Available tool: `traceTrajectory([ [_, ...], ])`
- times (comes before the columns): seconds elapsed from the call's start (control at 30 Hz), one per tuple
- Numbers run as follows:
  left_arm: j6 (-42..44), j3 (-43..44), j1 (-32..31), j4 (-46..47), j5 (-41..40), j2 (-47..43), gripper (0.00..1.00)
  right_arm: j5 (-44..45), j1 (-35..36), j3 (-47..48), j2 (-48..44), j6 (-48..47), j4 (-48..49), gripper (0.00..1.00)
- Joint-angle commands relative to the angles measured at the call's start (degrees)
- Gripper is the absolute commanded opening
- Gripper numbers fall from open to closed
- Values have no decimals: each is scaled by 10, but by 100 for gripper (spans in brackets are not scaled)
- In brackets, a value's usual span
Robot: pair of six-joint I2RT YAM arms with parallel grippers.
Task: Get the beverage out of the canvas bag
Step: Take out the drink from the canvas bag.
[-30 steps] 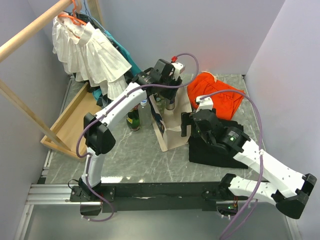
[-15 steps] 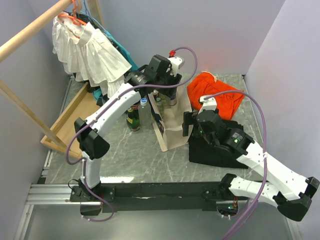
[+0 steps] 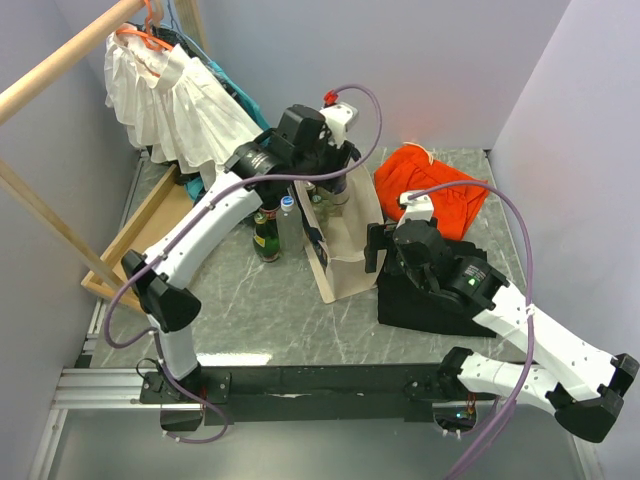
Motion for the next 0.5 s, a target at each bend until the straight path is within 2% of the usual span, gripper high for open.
traceTrajectory([
  [0.0,-5,-5,-3,68,-16,-66,1,2,3,22,-1,10,-2,100],
  [0.47,-13,-44,-3,79,-26,-151,1,-10,2,23,8,14,5,100],
])
